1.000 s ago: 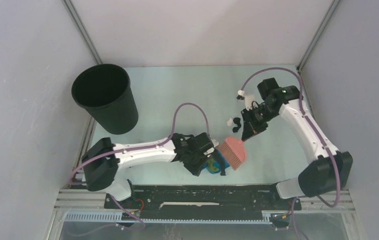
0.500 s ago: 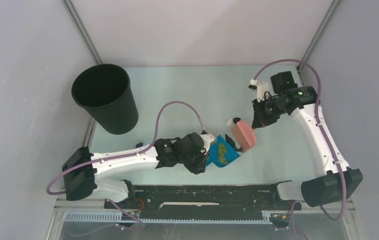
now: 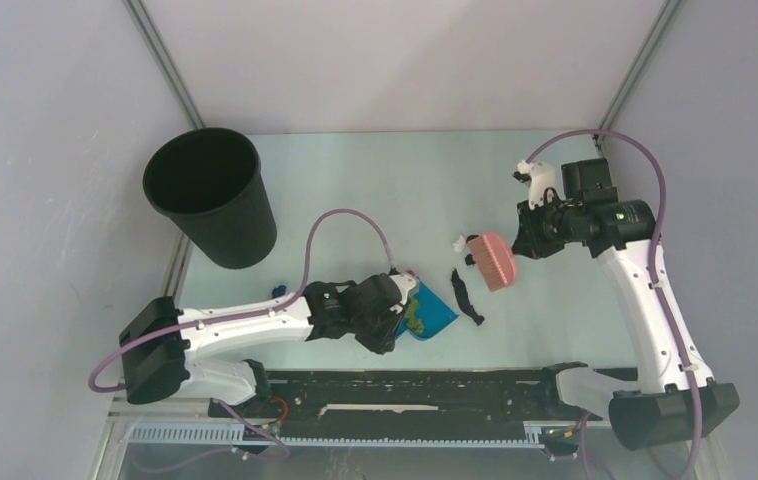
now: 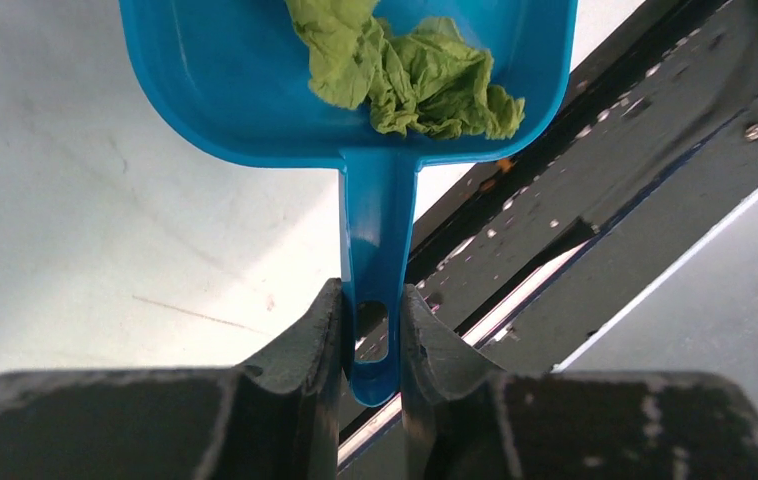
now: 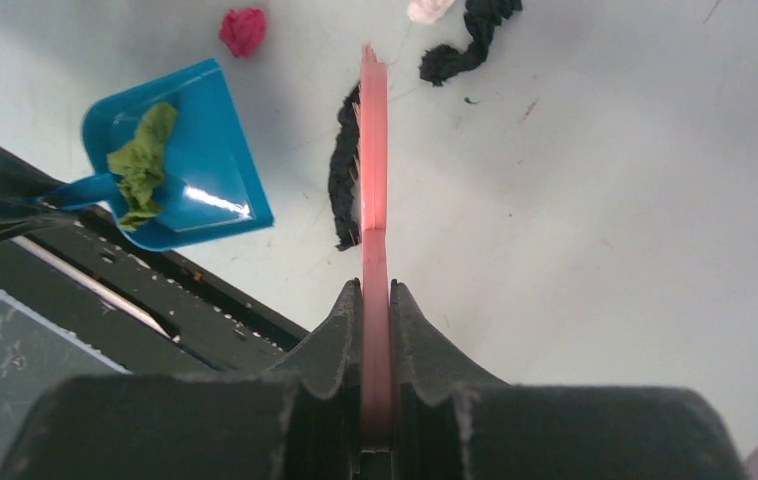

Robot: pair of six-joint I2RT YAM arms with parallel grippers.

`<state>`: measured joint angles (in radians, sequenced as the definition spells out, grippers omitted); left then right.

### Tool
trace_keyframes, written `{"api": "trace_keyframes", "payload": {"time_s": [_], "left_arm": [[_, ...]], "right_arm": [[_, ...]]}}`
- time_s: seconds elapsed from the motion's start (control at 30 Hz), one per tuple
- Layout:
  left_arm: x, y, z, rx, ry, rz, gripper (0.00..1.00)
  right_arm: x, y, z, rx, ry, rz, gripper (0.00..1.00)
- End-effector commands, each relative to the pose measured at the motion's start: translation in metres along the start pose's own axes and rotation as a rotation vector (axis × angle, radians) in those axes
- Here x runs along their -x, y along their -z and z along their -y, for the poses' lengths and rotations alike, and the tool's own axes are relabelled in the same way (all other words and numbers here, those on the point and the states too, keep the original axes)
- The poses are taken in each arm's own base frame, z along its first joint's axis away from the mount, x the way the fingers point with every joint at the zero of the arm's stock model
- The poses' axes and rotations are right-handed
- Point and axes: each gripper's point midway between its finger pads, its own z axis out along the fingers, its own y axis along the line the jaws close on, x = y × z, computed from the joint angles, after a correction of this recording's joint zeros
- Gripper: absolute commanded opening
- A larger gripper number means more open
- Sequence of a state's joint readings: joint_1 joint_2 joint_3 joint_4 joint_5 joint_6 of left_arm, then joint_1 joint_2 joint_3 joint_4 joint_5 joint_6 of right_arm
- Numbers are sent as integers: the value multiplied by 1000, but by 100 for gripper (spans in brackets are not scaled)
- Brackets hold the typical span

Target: Sweep away the paper scraps from the table

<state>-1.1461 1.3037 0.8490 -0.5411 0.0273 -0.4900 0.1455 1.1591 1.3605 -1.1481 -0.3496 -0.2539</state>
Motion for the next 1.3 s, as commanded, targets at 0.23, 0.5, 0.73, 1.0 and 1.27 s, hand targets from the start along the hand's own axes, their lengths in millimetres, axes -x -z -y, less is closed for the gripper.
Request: {"api": "trace_keyframes", "payload": {"time_s": [0.23,0.5,0.73,1.0,1.27], "left_arm": [[-46,46,-10,33,145,-92,0],[-41,53,-14,43,107,-69,0],[-19,8,14,3,-8,-183,0],[29,-32,47,-29,-81,-245,0],[40,-53,50,-20,-74,-170,0]], "right_arm": [[-5,-8,30,-179,154,-73,0],[-6,-18,-3,-53,189,-76,0],[-18,-58,5,-68,171,-187,0],[-37,-91,-30,127,89,-315,0],[-24,-48,-79,407,-5,-236,0]]}}
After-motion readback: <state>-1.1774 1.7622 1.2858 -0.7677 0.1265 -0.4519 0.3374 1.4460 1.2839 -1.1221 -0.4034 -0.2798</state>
